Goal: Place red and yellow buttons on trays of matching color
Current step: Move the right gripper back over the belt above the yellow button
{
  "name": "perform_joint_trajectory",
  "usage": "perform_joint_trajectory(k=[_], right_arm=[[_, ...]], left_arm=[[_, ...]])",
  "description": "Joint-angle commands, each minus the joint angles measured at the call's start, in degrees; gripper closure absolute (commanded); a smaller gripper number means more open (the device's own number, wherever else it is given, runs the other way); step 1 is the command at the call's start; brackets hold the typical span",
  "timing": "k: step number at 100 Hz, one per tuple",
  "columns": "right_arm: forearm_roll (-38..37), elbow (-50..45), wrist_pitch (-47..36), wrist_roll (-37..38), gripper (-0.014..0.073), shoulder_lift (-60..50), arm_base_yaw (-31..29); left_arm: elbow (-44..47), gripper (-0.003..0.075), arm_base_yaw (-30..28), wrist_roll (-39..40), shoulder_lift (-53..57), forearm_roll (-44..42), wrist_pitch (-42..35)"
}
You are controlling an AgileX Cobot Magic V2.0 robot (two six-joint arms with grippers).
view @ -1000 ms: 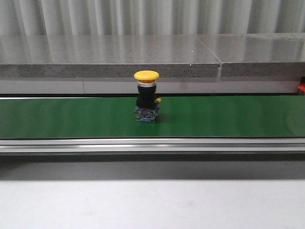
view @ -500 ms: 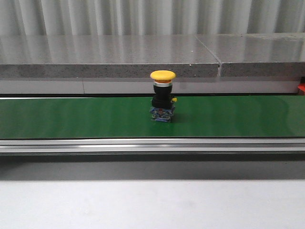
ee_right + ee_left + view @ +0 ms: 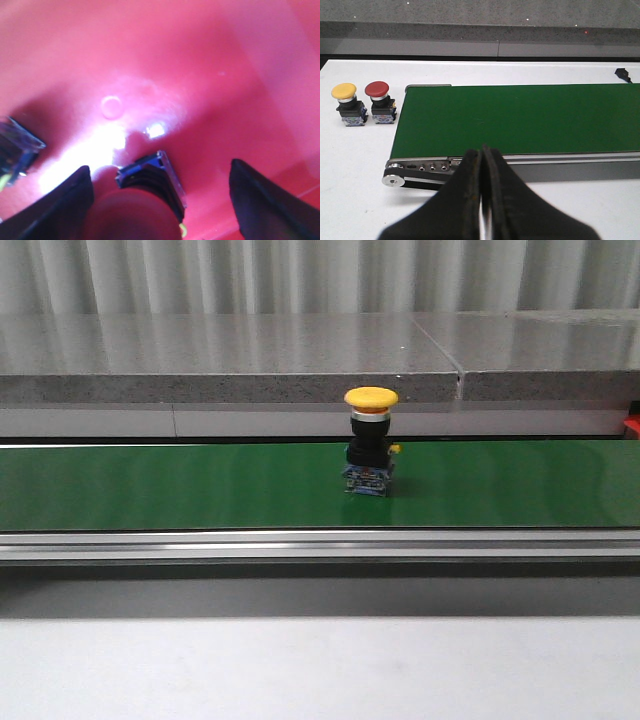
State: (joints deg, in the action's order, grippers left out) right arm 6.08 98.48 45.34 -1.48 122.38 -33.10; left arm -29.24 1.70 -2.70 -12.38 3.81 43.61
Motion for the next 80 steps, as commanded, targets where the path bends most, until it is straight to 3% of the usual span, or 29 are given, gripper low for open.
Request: perform_joint_trajectory(k=[1,22,46,80], right_arm=[[0.8,3.6,-0.4,-0.4,0.0015,-5.4,-0.3],[4.2,8.2,3.0,-0.6,0.0015,-10.0,-0.2],[12.6,8.2,8.3,-10.1,0.0015,-18.1,1.8],[14.8,4.3,19.6,-16.1,0.0015,-26.5,11.9]], left_arm=[[-1.5,0.0741,0.5,0.2,-0.8,0.8,-3.8],[-1.5,0.0741,0.5,0.2,-0.8,0.8,-3.8],[-1.5,0.0741,0.5,0.2,-0.8,0.8,-3.8],[-1.5,0.0741,0.5,0.2,-0.8,0.8,-3.8]])
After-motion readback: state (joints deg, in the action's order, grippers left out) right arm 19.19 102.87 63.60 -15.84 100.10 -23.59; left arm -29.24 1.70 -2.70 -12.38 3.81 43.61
